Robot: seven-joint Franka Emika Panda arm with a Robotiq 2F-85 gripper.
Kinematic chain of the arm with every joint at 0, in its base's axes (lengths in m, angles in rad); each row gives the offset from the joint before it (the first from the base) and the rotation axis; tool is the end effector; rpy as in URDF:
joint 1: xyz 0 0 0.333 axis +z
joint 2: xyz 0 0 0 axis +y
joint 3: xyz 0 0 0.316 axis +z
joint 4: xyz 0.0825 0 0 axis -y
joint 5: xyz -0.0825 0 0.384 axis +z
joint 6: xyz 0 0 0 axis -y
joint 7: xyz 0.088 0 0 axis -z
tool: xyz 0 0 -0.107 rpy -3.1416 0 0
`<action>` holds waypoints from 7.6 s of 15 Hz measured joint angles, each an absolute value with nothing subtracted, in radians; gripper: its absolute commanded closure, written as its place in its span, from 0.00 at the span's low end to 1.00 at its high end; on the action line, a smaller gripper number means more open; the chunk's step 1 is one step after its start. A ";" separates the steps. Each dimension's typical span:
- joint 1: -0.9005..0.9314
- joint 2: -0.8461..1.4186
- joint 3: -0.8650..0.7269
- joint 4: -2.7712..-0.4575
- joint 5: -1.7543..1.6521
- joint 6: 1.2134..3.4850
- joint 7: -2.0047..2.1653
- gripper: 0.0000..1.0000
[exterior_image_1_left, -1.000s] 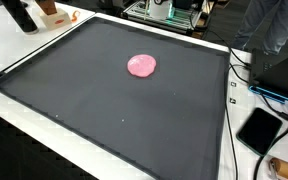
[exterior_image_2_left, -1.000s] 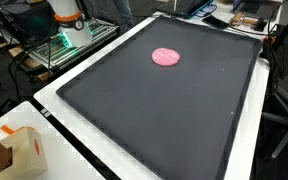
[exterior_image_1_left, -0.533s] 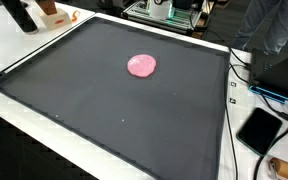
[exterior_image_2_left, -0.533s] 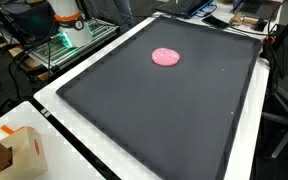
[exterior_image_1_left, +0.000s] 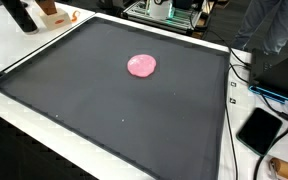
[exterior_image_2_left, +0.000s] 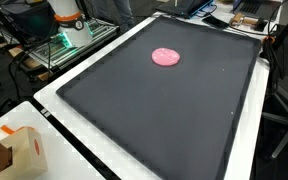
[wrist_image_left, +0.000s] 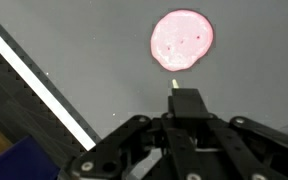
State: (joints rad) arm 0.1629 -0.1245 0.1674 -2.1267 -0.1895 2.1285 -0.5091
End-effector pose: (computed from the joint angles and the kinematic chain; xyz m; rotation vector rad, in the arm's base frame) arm 0.5007 0.1653 0.4761 2.6277 1.3182 0.1563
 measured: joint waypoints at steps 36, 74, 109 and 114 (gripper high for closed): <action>0.033 0.147 0.105 -2.408 0.128 2.678 -0.877 0.97; 0.013 0.117 0.129 -2.353 0.041 2.548 -0.823 0.97; 0.131 -0.122 0.110 -2.171 0.055 2.106 -0.659 0.97; 0.115 -0.099 0.038 -2.148 0.209 2.098 -0.808 0.97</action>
State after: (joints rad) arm 0.1148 -0.0989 0.0376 -2.1477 0.2088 2.0978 -0.8085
